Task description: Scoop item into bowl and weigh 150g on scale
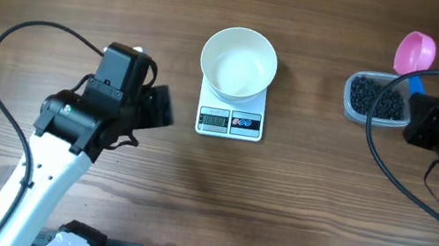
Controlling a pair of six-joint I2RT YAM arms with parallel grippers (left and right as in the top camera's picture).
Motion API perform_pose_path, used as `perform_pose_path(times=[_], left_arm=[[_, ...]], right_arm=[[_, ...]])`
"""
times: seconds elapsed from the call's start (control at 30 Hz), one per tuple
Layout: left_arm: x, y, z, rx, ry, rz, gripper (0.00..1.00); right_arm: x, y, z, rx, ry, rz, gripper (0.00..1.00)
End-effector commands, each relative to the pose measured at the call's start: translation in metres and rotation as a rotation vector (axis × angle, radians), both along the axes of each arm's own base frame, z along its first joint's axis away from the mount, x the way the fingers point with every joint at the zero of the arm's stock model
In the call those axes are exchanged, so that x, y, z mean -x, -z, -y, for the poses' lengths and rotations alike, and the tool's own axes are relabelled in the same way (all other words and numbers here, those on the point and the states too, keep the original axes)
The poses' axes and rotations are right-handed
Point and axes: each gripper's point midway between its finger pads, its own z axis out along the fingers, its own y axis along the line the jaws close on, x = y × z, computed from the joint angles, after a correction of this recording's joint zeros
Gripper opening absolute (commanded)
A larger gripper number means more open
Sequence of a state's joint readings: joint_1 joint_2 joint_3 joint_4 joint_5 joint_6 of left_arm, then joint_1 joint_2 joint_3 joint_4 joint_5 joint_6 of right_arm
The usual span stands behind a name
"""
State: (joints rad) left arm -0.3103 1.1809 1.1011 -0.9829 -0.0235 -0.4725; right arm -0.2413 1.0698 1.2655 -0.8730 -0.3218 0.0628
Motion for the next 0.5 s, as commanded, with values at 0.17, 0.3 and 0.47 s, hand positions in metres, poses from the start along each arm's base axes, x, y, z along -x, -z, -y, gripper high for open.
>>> perform_pose_path(times=[0.17,0.3,0.47], left_arm=[[0.0,0.004,-0.001,-0.006,0.017,-0.015,1.0],[0.0,0.004,-0.001,-0.006,0.017,-0.016,1.0],[0.0,0.004,-0.001,-0.006,0.017,-0.016,1.0]], right_arm=[[-0.027,0.001,0.003,-0.024,-0.002,0.03,0.04],[-0.031,0.009,0.005,-0.022,-0.003,0.003,0.04],[-0.032,0.009,0.005,-0.036,0.003,0.003,0.04]])
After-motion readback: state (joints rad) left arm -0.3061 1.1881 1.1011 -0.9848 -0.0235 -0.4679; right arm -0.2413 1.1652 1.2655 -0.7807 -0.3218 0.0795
